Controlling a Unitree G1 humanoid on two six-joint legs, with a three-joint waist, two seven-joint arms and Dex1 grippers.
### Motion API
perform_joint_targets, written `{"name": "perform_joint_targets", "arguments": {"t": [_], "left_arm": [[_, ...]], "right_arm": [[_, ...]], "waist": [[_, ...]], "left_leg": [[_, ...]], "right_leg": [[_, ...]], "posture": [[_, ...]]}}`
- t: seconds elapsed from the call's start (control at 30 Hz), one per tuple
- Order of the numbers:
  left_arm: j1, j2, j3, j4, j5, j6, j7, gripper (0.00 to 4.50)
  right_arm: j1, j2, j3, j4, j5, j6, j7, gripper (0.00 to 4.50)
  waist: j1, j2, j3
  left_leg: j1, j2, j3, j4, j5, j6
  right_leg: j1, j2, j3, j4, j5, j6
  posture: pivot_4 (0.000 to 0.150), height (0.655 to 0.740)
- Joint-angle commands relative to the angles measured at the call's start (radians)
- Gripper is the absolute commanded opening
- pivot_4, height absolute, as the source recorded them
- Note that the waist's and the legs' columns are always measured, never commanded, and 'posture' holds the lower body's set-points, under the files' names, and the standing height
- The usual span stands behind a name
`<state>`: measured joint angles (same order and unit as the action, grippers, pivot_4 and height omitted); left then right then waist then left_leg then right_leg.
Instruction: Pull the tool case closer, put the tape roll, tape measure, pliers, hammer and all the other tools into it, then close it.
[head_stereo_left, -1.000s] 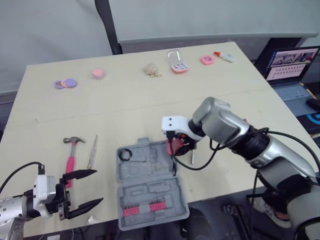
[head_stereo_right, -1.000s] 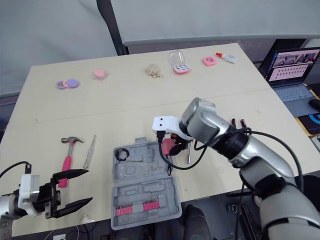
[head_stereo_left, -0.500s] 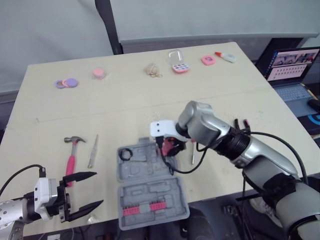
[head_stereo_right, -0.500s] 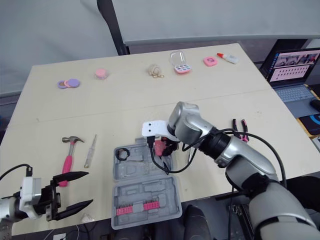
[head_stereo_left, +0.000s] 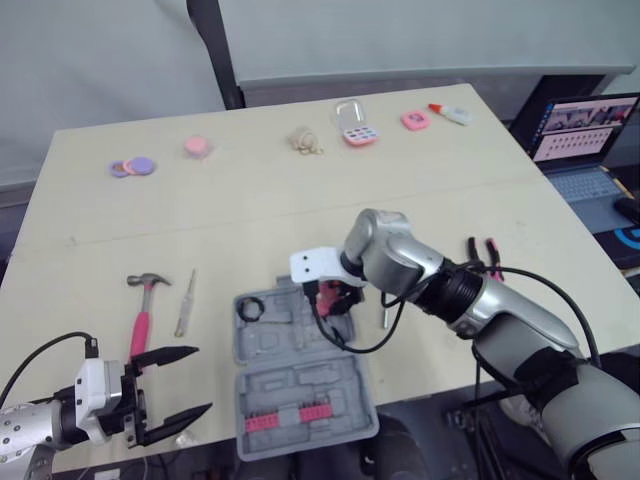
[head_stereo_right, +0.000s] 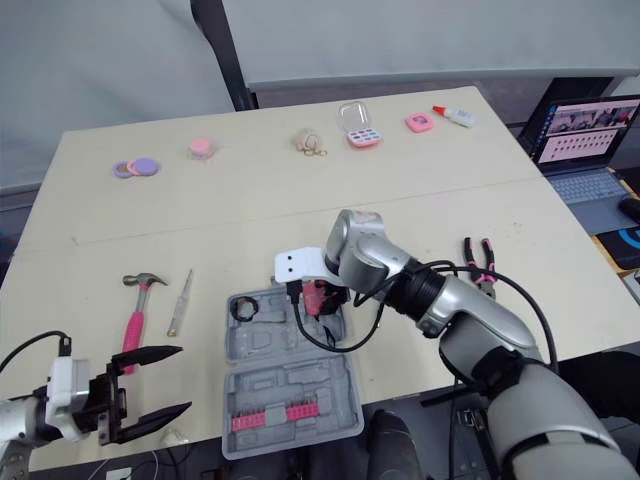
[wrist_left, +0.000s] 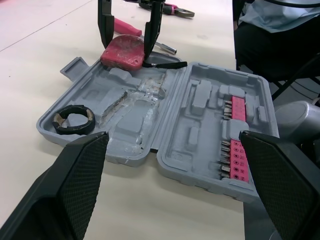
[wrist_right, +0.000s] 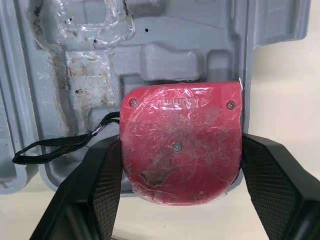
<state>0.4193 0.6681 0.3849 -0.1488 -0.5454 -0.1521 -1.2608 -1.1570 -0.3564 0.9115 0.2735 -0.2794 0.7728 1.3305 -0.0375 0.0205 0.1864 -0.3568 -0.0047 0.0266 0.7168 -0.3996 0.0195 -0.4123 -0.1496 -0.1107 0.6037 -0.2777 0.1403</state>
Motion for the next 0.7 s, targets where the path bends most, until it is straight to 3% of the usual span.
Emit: {"name": "perform_joint_targets", "arguments": {"t": [0.03,0.3,0.4,0.7], "left_arm": [[0.019,-0.007,0.005,-0.029,-0.003,-0.014,0.006,4.5],[0.021,-0.007,-0.001,-0.031,-0.003,-0.014,0.012,4.5],[0.022,-0.009,-0.004,-0.033,-0.003,-0.014,0.014,4.5],[0.0,-0.009,-0.026,-0.028,0.0,-0.011,0.017,4.5]], "right_arm": [[-0.027,0.01,0.002,-0.009,-0.022,-0.011,0.022,3.03],[-0.032,0.024,-0.009,-0.003,-0.033,-0.005,0.038,3.03],[-0.041,0.017,-0.016,-0.013,-0.035,0.0,0.049,4.41],[-0.079,-0.043,-0.083,-0.127,0.001,0.083,0.093,4.46]], "waist": [[0.0,0.0,0.0],[-0.001,0.0,0.0],[-0.001,0.0,0.0],[0.001,0.0,0.0]], "left_leg": [[0.0,0.0,0.0,0.0,0.0,0.0],[0.0,0.0,0.0,0.0,0.0,0.0],[0.0,0.0,0.0,0.0,0.0,0.0],[0.0,0.001,0.0,0.0,0.0,0.0]], "right_leg": [[0.0,0.0,0.0,0.0,0.0,0.0],[0.0,0.0,0.0,0.0,0.0,0.0],[0.0,0.0,0.0,0.0,0.0,0.0],[-0.001,0.0,0.0,0.001,0.0,0.0]], "posture": [[0.15,0.7287],[0.15,0.7287],[0.15,0.7287],[0.15,0.7287]]}}
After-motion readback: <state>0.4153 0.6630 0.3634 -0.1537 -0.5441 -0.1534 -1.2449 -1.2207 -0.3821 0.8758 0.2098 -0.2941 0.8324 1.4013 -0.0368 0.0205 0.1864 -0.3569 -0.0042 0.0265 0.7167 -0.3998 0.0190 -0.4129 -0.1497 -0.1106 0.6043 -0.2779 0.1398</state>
